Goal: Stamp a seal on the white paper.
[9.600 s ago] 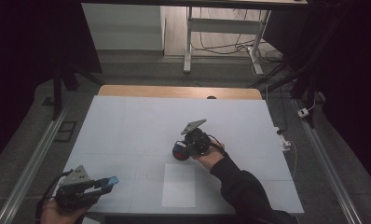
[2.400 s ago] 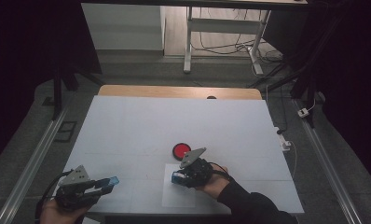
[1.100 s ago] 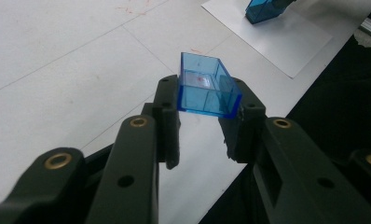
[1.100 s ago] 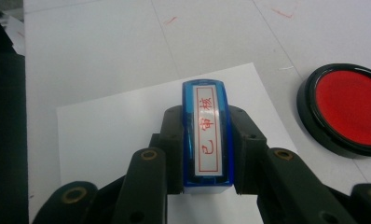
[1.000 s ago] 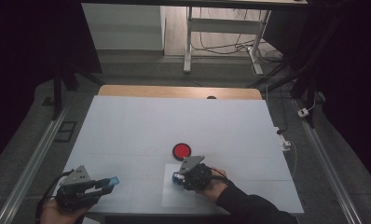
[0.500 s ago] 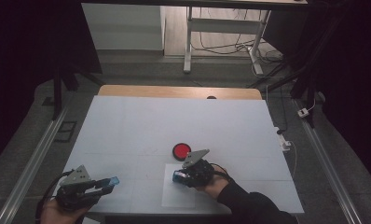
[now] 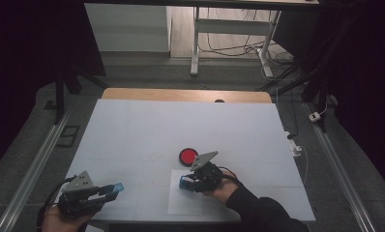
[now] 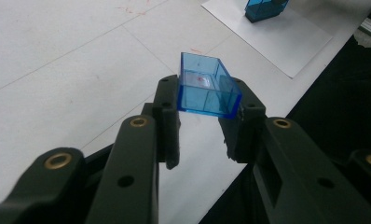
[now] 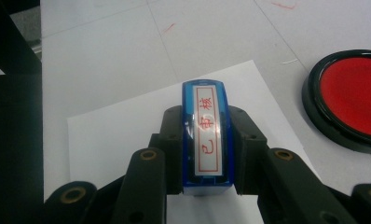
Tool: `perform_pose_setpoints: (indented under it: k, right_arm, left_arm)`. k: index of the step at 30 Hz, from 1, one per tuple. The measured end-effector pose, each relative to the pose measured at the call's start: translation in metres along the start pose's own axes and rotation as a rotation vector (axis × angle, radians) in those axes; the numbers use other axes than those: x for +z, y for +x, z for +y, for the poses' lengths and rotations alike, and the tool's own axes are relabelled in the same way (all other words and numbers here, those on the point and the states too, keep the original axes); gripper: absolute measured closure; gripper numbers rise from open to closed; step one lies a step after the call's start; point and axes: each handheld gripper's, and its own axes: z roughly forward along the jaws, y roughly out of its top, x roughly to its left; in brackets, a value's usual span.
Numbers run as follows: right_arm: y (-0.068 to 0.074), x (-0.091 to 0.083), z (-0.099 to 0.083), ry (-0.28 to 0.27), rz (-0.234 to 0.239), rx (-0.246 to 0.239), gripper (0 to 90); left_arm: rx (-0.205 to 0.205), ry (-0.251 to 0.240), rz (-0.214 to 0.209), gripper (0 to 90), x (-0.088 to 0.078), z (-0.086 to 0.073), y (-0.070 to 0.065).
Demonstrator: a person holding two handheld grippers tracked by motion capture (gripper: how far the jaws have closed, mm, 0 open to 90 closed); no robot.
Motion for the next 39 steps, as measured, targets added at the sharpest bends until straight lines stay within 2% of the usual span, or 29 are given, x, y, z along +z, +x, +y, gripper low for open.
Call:
perform_pose_setpoints:
  k: [1,6,18,31,39]
  right_arm:
    - [0.0,0.0,0.0,0.004,-0.002,-0.007,69.8]
    - [-0.001,-0.001,0.002,0.006,0.001,0.028,69.6]
    - [0.002,-0.017,0.009,-0.056,-0.027,0.011,69.5]
    - [0.005,-0.031,0.015,-0.075,-0.018,-0.005,69.6]
    - [0.008,-0.041,0.018,-0.102,-0.009,0.004,69.6]
  left_arm:
    - [0.001,0.0,0.001,68.4,0.0,0.0,0.0]
    - [0.002,0.001,0.002,68.4,0.0,0.0,0.0]
    - [0.004,0.002,0.002,68.4,0.0,0.0,0.0]
    - [0.006,0.002,0.001,68.4,0.0,0.0,0.0]
    - [0.006,0.003,0.0,68.4,0.0,0.0,0.0]
